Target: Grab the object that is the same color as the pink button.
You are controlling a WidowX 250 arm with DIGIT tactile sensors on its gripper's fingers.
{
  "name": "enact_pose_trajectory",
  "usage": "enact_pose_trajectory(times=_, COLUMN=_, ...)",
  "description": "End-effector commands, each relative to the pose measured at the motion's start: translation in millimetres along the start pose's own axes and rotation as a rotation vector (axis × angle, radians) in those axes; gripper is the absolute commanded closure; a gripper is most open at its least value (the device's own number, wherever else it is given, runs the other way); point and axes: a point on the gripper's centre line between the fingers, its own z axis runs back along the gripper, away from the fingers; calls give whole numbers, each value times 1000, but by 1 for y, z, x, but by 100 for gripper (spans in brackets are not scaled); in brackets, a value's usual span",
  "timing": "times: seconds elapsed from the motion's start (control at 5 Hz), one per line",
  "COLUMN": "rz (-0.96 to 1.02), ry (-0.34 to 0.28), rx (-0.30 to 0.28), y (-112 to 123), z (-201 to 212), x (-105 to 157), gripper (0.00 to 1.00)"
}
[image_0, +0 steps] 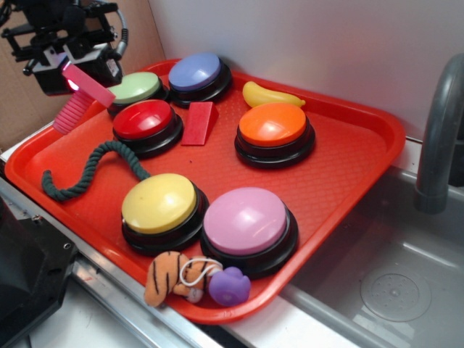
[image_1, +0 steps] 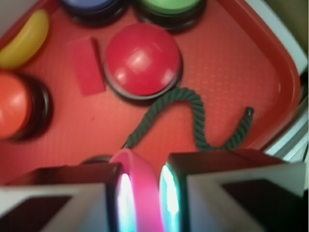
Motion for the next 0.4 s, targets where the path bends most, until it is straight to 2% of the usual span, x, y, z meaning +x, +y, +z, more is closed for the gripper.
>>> enact_pose_trajectory(times=0.0, rz=-224, ry=-22, rx=-6, y=-12, z=10, x=-14, gripper=100)
enact_pose_trajectory(times=0.2, rz=-139, ry=-40, rx=35, y=0, z=7, x=-6, gripper=100)
